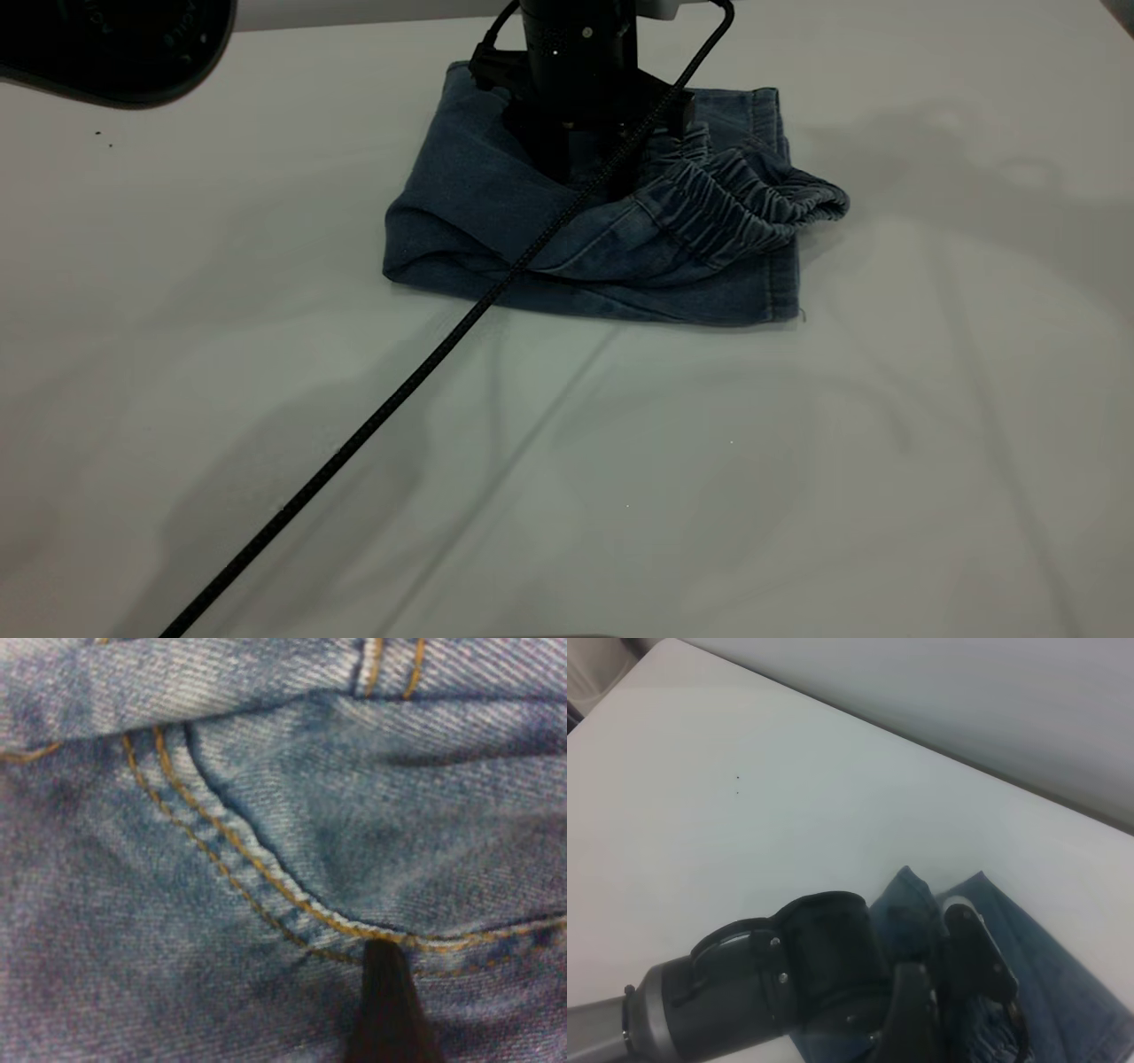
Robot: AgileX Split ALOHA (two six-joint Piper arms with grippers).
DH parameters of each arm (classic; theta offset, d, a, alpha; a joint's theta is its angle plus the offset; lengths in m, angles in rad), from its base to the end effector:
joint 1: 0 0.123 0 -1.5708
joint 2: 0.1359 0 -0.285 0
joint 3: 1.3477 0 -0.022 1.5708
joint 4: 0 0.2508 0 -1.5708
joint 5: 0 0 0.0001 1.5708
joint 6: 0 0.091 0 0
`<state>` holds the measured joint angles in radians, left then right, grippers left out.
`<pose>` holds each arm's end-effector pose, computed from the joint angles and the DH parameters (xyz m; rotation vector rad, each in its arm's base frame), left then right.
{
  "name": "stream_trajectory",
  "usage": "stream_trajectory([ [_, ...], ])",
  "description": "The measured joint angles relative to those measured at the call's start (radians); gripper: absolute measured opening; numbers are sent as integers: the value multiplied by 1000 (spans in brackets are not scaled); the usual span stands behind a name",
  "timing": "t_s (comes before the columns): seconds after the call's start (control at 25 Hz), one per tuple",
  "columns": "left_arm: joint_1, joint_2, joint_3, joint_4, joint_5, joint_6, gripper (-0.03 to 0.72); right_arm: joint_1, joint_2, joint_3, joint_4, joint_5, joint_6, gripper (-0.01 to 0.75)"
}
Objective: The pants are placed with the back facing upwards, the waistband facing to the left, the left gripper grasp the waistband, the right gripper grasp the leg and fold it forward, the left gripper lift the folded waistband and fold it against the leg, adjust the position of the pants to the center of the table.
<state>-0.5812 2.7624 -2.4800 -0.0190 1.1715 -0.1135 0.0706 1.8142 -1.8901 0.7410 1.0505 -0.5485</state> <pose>0.4549 -0.3007 0.0755 0.6763 2.8747 -0.1283 0.3987 0.0817 0.4000 -0.5248 2.1781 0.6927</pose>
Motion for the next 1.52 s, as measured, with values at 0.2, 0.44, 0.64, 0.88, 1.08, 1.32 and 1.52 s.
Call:
stream_trajectory([
  [0.2, -1, 0, -27, -1, 0, -28, 422, 0, 0, 0, 0, 1, -1, 495],
  [0.44, -5, -40, -110, -9, 0, 59, 421, 0, -51, -12, -26, 50, 1, 495],
  [0.64, -5, -158, -112, 25, 0, 132, 421, 0, -199, -18, -49, 142, 13, 495],
  [0.88, -6, -361, -18, 103, 0, 149, 421, 0, -390, -21, -88, 211, 97, 495],
  [1.08, -6, -598, 272, 150, 0, 146, 421, 0, -534, -16, -186, 218, 240, 495],
  [1.32, -6, -937, 644, 155, 0, 146, 421, 0, -771, 211, -233, 222, 313, 495],
  [1.52, -6, -1231, 897, 155, 0, 140, 421, 0, -981, 472, -253, 226, 318, 495],
])
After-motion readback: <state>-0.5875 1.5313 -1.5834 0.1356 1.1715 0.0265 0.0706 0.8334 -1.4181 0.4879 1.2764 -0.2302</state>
